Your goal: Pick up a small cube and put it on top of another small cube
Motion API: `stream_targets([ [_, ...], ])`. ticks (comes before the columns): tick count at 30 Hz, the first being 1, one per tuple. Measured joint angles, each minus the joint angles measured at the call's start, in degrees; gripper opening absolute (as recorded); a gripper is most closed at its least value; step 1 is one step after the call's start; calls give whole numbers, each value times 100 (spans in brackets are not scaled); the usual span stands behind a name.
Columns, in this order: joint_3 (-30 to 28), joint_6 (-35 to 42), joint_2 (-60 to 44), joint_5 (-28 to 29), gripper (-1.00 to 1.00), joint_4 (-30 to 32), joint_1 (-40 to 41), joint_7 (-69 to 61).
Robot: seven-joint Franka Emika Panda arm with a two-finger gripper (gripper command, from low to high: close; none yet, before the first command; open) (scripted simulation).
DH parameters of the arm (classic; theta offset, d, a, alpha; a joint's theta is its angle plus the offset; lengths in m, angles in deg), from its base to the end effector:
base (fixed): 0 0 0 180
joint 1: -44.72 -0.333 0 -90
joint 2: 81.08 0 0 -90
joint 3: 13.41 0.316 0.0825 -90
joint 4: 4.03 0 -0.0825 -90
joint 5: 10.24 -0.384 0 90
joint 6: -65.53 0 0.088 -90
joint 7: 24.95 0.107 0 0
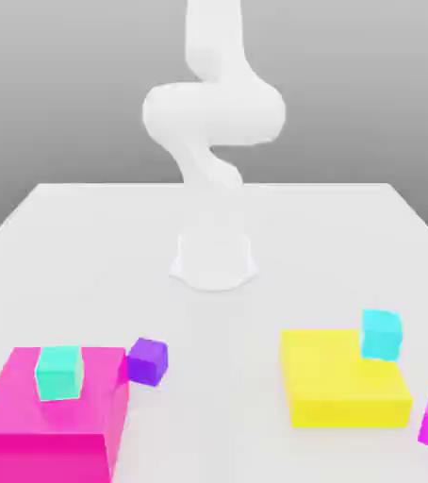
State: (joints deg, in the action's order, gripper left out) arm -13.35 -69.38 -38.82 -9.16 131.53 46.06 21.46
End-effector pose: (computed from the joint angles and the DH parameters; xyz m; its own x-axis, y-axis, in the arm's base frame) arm 0.3734 -0.0085 0.6610 0.5000 -0.7261 0.4719 -0.5565 -0.6869 -0.4674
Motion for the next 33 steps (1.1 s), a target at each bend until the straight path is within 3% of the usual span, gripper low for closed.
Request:
stream_targets([
  [12,-350,-1798,-2114,448,0,2164,737,220],
  [18,-750,-3071,-3691,209,0,3308,986,-19],
  [27,-129,-4466,-5421,-360,0,3194,1553,-425],
  [28,-54,-4592,-5574,-364,-100,3174,1636,-442],
  [33,-53,-4591,-5574,-349,-100,3174,1640,-427],
])
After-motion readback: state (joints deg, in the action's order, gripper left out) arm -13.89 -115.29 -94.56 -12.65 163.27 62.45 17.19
